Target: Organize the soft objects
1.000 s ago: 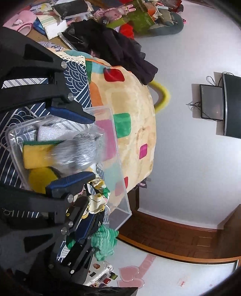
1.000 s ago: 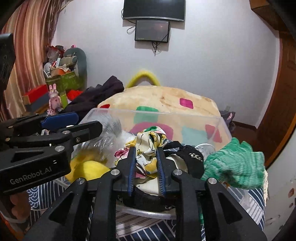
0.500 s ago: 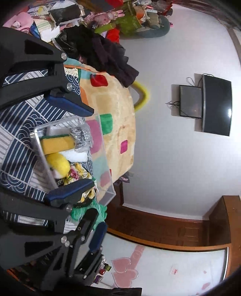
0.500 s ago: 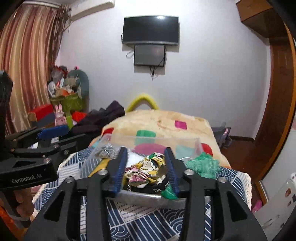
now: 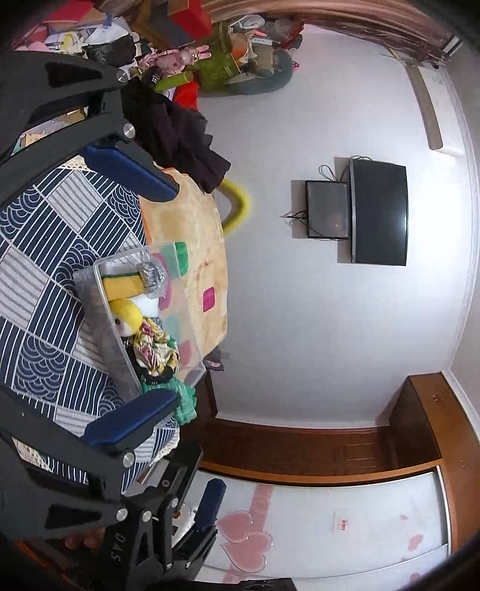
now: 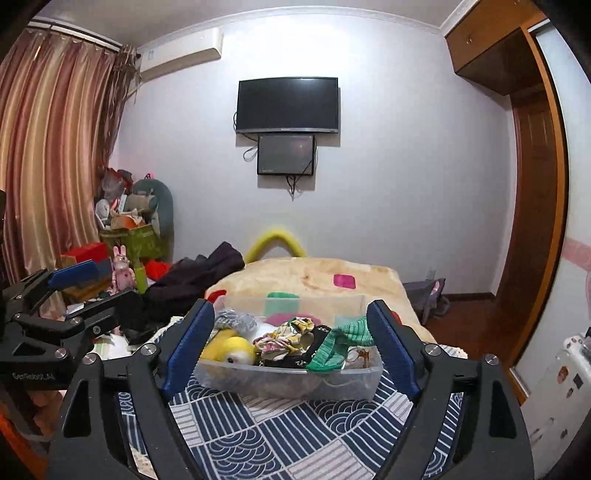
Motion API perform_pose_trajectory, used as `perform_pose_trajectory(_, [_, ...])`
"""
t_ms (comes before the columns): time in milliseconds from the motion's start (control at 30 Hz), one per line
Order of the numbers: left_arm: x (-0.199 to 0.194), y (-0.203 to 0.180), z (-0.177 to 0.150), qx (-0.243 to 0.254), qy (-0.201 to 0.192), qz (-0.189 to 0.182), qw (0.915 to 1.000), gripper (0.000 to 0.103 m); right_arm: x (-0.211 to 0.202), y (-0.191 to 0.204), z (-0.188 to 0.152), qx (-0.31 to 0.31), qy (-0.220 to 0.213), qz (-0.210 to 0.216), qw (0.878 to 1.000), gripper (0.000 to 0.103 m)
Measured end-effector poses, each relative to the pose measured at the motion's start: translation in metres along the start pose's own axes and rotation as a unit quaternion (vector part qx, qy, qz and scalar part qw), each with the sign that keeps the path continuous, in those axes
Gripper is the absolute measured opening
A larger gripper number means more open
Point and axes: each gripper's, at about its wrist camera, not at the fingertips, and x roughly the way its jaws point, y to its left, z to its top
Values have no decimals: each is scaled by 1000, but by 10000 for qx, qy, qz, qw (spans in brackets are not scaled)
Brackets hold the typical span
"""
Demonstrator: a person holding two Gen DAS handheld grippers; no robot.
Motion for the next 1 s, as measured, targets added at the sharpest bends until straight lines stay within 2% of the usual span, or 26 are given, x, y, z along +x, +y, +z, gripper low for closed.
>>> perform_pose_trajectory(133, [-11, -2, 0, -74, -51, -43, 10000, 103, -13, -3, -6, 143, -120, -5, 9998, 99])
perform_pose_trajectory(467, [-25, -4, -3, -207, -104, -96, 9997, 103, -24, -2, -12, 225, -196, -34, 9995, 101])
perform_pose_trajectory(1000, [-26, -5, -6, -293, -73, -113, 9995, 103, -32, 1, -15, 193, -240, -11, 9995, 102])
